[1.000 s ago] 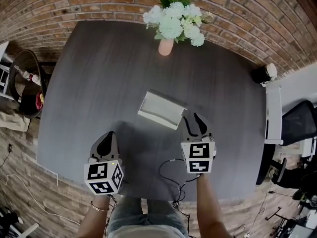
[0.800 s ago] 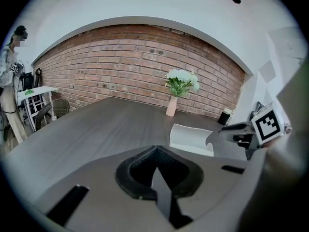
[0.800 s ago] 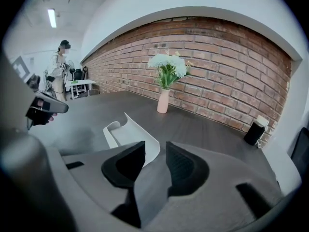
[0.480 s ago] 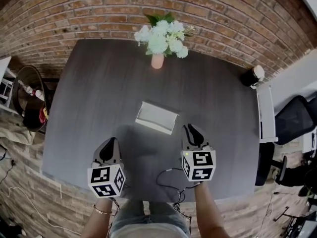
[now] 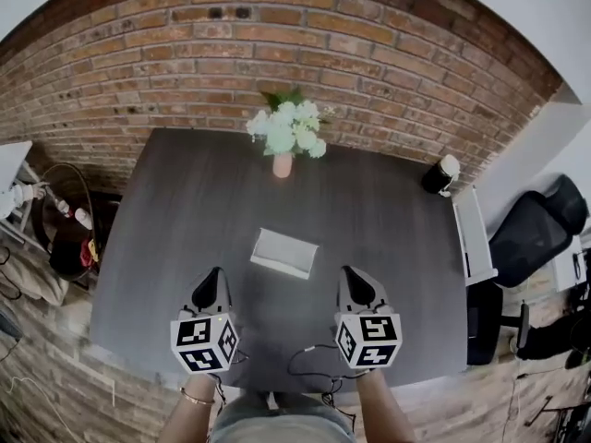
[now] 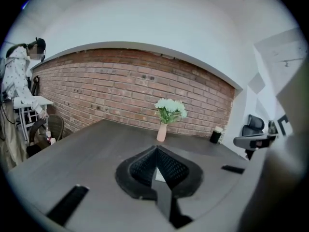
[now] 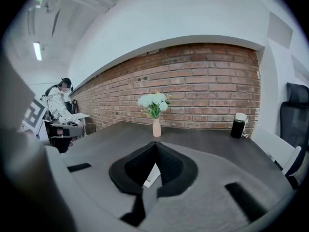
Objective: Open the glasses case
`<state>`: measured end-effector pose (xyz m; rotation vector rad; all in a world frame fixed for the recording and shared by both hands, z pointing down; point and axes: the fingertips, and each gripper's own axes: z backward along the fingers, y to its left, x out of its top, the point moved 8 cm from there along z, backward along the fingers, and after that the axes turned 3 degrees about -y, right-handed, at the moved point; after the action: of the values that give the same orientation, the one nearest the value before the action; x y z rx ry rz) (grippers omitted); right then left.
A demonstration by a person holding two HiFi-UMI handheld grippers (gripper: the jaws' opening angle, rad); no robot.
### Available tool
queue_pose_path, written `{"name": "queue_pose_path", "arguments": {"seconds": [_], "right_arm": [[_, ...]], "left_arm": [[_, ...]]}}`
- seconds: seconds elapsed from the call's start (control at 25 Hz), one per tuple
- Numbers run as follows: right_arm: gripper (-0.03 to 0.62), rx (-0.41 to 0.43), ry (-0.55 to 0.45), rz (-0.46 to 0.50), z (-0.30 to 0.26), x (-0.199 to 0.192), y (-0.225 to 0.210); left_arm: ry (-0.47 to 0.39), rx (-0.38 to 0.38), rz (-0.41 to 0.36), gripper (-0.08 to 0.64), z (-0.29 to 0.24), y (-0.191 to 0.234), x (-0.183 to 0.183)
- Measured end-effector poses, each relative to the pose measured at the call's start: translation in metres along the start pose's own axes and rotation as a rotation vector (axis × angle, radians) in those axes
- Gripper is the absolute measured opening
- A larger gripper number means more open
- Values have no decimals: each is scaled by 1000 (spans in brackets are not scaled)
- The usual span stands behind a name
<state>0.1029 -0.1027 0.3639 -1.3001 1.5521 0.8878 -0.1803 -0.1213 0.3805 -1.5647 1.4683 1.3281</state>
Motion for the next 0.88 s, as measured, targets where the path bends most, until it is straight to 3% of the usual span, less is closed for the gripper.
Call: {"name": "queue_pose_path", "arguments": {"seconds": [0.36, 0.72, 0.88], "right_arm": [[3, -96, -86, -61, 51, 21, -23], [3, -137, -110, -109, 72, 23, -38], [2, -145, -110, -80, 77, 25, -34]], "left_arm": [[-130, -41, 10, -5, 9, -15, 52], [-125, -73, 8, -5, 11, -29, 56], [-125, -81, 6, -5, 14, -32, 55]]}}
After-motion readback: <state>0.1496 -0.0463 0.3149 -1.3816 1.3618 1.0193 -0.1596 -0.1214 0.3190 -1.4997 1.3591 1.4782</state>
